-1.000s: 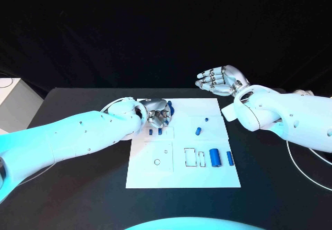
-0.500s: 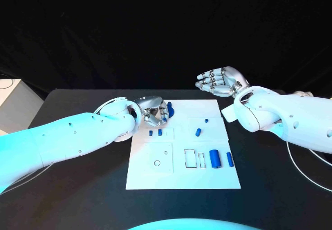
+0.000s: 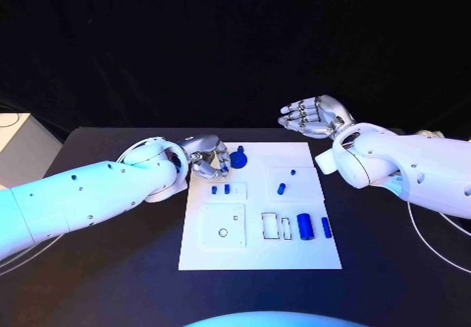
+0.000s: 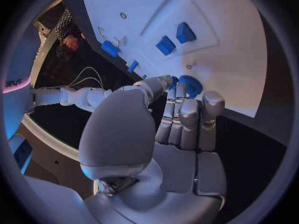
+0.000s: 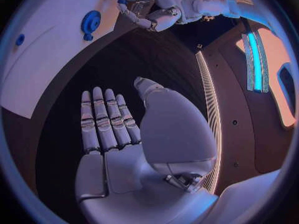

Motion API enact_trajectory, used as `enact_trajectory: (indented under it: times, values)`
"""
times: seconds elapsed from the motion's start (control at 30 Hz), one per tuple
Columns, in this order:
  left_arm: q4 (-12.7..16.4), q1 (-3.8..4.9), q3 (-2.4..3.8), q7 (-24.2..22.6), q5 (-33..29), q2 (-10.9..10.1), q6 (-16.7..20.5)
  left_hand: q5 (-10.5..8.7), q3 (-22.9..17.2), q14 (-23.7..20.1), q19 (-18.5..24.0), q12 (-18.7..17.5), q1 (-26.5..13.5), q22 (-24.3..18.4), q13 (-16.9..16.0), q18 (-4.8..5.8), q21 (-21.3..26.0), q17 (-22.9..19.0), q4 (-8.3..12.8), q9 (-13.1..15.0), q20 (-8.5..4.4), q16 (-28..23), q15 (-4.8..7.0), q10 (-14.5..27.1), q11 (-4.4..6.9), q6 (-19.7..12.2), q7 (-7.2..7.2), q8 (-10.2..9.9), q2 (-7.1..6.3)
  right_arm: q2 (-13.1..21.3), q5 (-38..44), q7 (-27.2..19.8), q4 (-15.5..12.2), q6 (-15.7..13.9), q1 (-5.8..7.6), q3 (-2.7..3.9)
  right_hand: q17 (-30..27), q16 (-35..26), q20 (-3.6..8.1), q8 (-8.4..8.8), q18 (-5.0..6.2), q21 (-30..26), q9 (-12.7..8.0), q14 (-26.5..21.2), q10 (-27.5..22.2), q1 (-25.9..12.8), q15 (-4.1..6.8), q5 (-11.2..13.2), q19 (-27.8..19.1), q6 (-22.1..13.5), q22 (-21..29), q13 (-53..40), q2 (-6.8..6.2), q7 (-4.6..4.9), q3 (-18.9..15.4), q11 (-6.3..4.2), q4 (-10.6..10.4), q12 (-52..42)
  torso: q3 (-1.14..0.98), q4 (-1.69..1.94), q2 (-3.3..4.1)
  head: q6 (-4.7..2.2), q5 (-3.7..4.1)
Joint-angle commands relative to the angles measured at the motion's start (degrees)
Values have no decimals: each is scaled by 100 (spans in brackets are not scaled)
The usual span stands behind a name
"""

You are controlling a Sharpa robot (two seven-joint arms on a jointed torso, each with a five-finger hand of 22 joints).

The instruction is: Assemble the parts on the task board

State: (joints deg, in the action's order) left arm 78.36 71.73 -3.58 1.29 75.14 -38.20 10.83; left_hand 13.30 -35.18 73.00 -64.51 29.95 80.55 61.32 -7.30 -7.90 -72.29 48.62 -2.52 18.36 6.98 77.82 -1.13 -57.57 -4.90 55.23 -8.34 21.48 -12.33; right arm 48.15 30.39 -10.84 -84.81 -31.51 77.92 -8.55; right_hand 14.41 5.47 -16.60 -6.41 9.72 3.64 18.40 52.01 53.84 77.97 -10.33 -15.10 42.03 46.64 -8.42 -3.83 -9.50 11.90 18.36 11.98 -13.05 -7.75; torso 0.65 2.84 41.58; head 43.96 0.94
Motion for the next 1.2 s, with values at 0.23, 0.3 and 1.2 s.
enact_trajectory:
  times: [0.23, 0.3, 1.2]
  values:
    - [-86, 2, -17, 90, 153, -12, -201, -23, 41, 50, -53, -54, -75, 24, 14, 71, -30, 4, -1, 10, -9, 32, 18, -70, 19, 47, 19, -29, -37, 0, 61, -39, 2, 93, -11, 1, -5, -26, 3, 30, 39, -10, -9, 36, 41, -3, -4, -37, 36, 44, 5, 5, 51, 332, 2, 13, 30, -2, 2, 5, 14, -2, -32]
    - [-116, 1, -27, 90, 180, 3, -202, -23, 41, 50, -53, -54, -75, 24, 14, 71, -30, 4, -1, 10, -9, 32, 18, -70, 19, 47, 19, -29, -37, -1, 63, -38, 1, 93, -11, 1, -5, -26, 3, 30, 39, -10, -9, 36, 41, -3, -4, -37, 36, 44, 5, 5, 51, 332, 2, 13, 30, -2, 1, -1, 14, -1, -42]
    - [-365, -18, -104, 37, 202, 208, -287, -21, 49, 75, -95, -78, -79, 69, 15, 81, -56, 35, 8, 22, -15, 53, 31, -128, 37, 96, 34, -34, -26, -13, 84, -19, -3, 92, -13, 1, -10, -26, 3, 29, 40, -8, -11, 43, 45, -1, -3, -39, 47, 49, 10, 6, 51, 331, 3, 11, 35, -3, -1, -11, 13, 34, -60]
